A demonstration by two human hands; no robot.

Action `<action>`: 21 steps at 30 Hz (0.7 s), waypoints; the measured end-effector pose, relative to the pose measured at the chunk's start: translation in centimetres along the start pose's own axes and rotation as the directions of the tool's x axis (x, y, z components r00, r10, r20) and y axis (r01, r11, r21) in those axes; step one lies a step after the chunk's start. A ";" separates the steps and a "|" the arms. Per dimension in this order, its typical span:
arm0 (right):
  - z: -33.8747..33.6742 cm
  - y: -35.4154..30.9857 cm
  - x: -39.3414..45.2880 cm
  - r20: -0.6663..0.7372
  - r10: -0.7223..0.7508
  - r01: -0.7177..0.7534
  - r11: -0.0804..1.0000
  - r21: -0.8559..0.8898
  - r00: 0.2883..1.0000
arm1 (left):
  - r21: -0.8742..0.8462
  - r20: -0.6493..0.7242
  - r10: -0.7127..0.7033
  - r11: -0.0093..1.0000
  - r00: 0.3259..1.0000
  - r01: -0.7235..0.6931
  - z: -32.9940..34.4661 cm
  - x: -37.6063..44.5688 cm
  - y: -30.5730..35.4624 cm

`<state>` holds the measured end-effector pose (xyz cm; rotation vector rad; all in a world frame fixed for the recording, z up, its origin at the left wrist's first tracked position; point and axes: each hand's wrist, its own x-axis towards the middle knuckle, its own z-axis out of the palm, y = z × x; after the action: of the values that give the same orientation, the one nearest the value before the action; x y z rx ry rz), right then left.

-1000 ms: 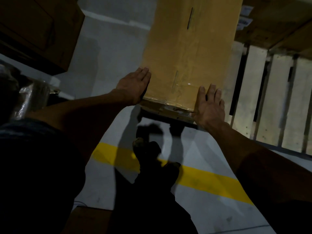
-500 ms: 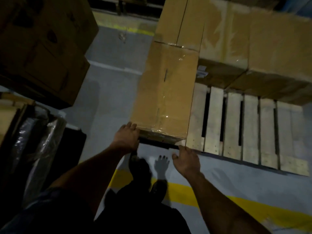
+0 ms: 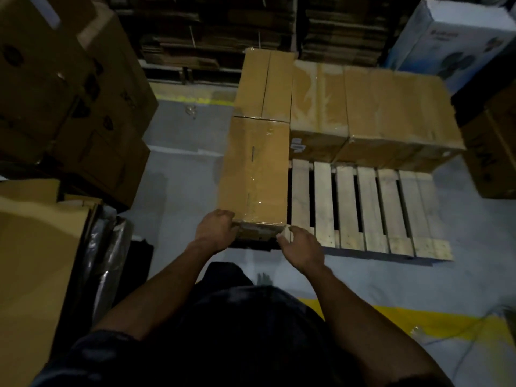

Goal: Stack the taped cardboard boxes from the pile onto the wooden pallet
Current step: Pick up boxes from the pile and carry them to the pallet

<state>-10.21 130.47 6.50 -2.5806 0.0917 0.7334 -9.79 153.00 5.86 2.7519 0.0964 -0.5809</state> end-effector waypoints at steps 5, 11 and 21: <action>-2.0 0.4 -2.4 -0.058 0.062 -0.058 0.996 0.073 0.996 | 0.022 0.023 0.108 0.994 0.994 -0.108 -2.2 -0.4 2.2; -2.2 1.8 -4.0 -0.097 0.236 -0.224 0.967 0.122 0.967 | 0.068 0.174 0.242 0.964 0.955 -0.256 -2.6 1.9 3.4; -1.3 7.2 -7.8 -0.206 0.530 -0.478 0.840 0.255 0.822 | 0.170 0.370 0.498 0.794 0.785 -0.584 -0.9 6.4 10.5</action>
<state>-17.54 122.97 8.56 -2.4604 0.9255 0.5028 -2.24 143.35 7.22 2.6946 -0.8992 -0.8876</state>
